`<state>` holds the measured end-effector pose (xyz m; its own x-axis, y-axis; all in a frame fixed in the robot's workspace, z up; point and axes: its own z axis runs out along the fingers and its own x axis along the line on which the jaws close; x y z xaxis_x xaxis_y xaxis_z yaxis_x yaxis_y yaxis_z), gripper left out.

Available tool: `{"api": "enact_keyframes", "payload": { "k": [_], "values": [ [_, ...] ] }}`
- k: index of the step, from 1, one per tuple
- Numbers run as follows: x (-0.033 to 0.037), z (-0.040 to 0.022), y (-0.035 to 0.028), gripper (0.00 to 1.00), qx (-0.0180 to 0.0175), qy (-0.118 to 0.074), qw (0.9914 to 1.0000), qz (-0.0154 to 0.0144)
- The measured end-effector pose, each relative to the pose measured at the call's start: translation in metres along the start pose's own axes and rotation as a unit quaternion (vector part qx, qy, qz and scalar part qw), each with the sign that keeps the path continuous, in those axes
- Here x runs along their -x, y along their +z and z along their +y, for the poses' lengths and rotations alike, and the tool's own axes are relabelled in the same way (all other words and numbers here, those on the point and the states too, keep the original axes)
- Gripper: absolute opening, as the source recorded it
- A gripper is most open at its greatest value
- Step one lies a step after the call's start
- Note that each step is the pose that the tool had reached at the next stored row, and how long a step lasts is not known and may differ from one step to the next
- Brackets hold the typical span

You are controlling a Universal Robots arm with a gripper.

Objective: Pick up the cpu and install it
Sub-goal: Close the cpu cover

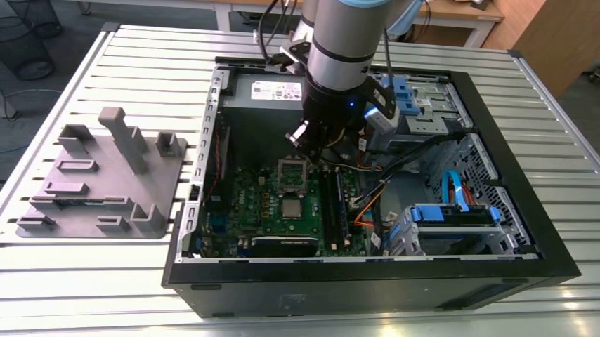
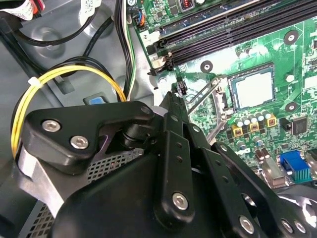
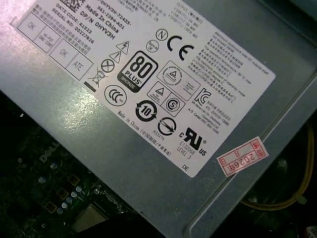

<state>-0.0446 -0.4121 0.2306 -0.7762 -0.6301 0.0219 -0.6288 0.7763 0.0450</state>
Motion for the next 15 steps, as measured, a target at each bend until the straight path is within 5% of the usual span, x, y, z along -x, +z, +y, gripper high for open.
{"api": "enact_keyframes", "payload": {
  "k": [15],
  "values": [
    [-0.0034, 0.0016, -0.0056, 0.11, -0.0021, -0.008, 0.99996, -0.0017]
  ]
}}
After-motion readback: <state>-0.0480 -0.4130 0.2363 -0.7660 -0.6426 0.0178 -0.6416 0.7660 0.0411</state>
